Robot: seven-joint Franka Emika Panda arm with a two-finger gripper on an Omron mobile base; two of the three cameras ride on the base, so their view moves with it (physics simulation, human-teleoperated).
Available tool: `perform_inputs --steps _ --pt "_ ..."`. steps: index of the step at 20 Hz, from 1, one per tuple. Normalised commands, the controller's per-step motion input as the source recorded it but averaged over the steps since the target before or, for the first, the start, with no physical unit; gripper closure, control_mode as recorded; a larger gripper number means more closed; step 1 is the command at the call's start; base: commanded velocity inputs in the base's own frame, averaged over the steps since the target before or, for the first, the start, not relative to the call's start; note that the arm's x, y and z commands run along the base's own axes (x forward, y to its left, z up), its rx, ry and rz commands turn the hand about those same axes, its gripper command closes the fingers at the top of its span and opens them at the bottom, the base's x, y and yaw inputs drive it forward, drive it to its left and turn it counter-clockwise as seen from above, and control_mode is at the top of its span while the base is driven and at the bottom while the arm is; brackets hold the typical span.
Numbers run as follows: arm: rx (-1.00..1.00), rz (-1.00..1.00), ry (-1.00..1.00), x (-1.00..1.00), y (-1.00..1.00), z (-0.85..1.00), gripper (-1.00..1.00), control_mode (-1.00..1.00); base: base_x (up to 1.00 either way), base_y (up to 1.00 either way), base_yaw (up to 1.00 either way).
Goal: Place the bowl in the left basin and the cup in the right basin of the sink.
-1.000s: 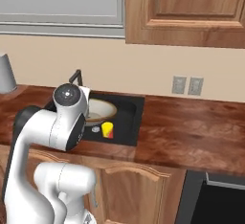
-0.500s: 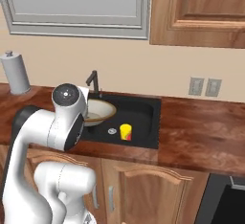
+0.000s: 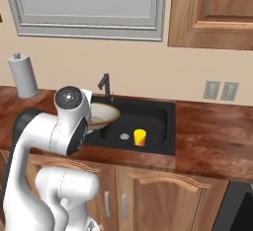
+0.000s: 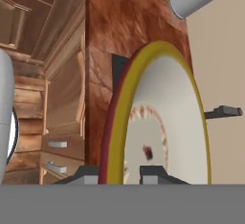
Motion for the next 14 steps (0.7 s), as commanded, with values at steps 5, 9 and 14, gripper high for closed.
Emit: perform_inputs --steps 5,9,14 --pt "0.00 0.00 0.00 0.00 0.00 0.00 1.00 1.00 0.30 0.25 0.00" --pt "0.00 0.00 0.00 0.00 0.00 0.00 1.00 1.00 0.51 0.14 0.00" --pt "0.00 0.00 0.00 0.00 0.00 0.00 1.00 1.00 0.53 0.11 0.00"
